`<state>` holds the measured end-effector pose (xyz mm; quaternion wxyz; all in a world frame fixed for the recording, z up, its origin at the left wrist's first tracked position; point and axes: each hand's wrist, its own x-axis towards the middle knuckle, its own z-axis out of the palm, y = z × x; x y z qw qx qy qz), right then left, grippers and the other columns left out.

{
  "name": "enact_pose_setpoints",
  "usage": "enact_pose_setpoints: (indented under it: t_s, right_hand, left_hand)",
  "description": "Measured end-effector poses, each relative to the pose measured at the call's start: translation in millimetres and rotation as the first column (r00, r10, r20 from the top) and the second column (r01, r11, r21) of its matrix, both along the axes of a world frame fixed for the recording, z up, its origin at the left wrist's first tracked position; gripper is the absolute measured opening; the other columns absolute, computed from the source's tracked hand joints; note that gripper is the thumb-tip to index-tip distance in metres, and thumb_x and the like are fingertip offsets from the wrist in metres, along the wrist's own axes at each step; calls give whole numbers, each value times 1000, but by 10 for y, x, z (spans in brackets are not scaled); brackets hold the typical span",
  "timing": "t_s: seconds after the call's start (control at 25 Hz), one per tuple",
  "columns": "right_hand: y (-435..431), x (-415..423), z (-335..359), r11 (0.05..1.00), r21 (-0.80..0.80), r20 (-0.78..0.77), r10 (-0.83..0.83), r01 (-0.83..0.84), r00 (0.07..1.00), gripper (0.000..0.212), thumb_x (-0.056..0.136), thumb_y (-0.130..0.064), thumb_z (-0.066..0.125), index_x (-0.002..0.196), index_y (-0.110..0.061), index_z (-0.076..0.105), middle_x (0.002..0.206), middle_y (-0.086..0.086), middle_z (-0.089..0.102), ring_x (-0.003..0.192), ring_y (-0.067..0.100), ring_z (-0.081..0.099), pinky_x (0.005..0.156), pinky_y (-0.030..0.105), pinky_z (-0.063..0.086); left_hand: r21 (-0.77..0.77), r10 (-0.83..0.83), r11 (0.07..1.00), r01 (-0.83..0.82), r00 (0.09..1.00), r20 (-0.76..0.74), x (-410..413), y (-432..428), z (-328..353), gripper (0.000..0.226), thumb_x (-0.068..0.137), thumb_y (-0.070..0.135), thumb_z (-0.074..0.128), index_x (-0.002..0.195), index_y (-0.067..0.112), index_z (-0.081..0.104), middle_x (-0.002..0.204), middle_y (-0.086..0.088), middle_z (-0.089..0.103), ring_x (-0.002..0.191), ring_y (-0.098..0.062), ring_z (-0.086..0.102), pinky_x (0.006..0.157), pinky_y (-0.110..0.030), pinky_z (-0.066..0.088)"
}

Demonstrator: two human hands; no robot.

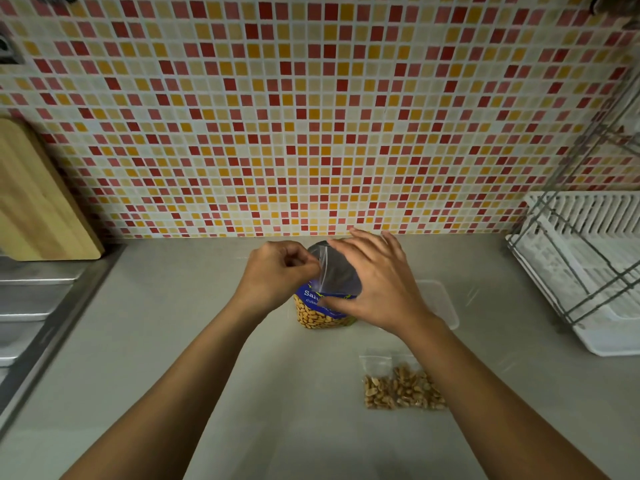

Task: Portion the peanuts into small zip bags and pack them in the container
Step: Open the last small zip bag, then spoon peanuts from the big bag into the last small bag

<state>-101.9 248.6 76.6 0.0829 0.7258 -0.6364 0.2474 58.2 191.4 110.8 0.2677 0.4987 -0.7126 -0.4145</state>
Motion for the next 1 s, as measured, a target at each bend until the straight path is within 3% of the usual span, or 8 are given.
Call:
enact_pose_setpoints:
  t_s: [0.24, 0.36, 0.44, 0.52, 0.6, 0.68, 0.8, 1.0]
  right_hand:
    - [0, -60, -72, 996, -76, -34, -45, 43, 998, 70, 68, -70, 52, 121, -25, 59, 117, -5, 65, 120, 18, 51, 107, 43, 17]
    - [-13, -93, -36, 994, -102, 28, -36, 39, 999, 56, 70, -64, 58, 111, -26, 64, 112, -5, 67, 116, 18, 54, 105, 47, 30]
    - [-17, -130, -16, 992, -122, 154, -9, 28, 988, 49, 69, -59, 61, 105, -26, 66, 107, -7, 68, 110, 14, 56, 100, 42, 37]
    - [-2, -171, -14, 997, -74, 478, 36, -1, 878, 46, 68, -53, 69, 104, -25, 64, 105, -10, 67, 104, 8, 57, 95, 28, 41]
    - [3, -225, -50, 1000, 8, 825, 0, -13, 566, 47, 67, -41, 78, 107, -23, 61, 107, -9, 66, 104, 7, 60, 90, 21, 47]
    - [-6, -279, -153, 998, 55, 930, -50, -3, 363, 52, 66, -36, 78, 112, -20, 60, 109, -6, 66, 105, 10, 62, 85, 20, 50]
    - [-21, -294, -293, 990, 138, 935, -116, -44, 334, 56, 62, -41, 75, 112, -23, 59, 110, -4, 67, 103, 15, 64, 80, 21, 53]
    - [-100, -318, -450, 984, 163, 931, -131, -69, 341, 50, 59, -50, 80, 102, -36, 60, 107, -8, 67, 102, 15, 64, 83, 28, 52]
  left_hand:
    - [-155, 2, 988, 13, 995, 96, -107, 57, 11, 13, 80, 10, 66, 69, 17, 66, 62, 10, 62, 61, -4, 59, 55, -12, 41]
    - [-109, -3, 994, 13, 996, 91, -122, 42, 26, 11, 81, 15, 67, 72, 19, 66, 66, 9, 64, 67, -6, 62, 56, -14, 43]
    - [-2, 10, 1000, -10, 999, -48, -74, -3, 38, 7, 83, 26, 66, 81, 20, 68, 76, 4, 69, 74, -10, 64, 60, -18, 47]
    - [25, 121, 993, -119, 984, -127, 7, -116, -27, 30, 84, 47, 60, 100, 22, 65, 92, 3, 68, 82, -14, 63, 65, -24, 47]
    - [-83, 234, 970, -229, 970, 58, 83, -262, -177, 48, 83, 53, 55, 116, 18, 60, 103, 0, 64, 88, -14, 58, 69, -28, 46]
    - [-76, 230, 973, -219, 952, 200, 105, -341, -348, 49, 85, 46, 58, 120, 12, 58, 110, -7, 63, 92, -13, 54, 69, -28, 44]
    - [-74, 172, 984, -162, 969, 176, -1, -350, -489, 35, 87, 30, 60, 115, 9, 62, 108, -8, 66, 91, -10, 53, 65, -22, 44]
    - [-161, 17, 987, 9, 987, 160, -298, -363, -422, 11, 89, 26, 59, 87, 15, 62, 77, 3, 61, 69, -4, 55, 56, -12, 39]
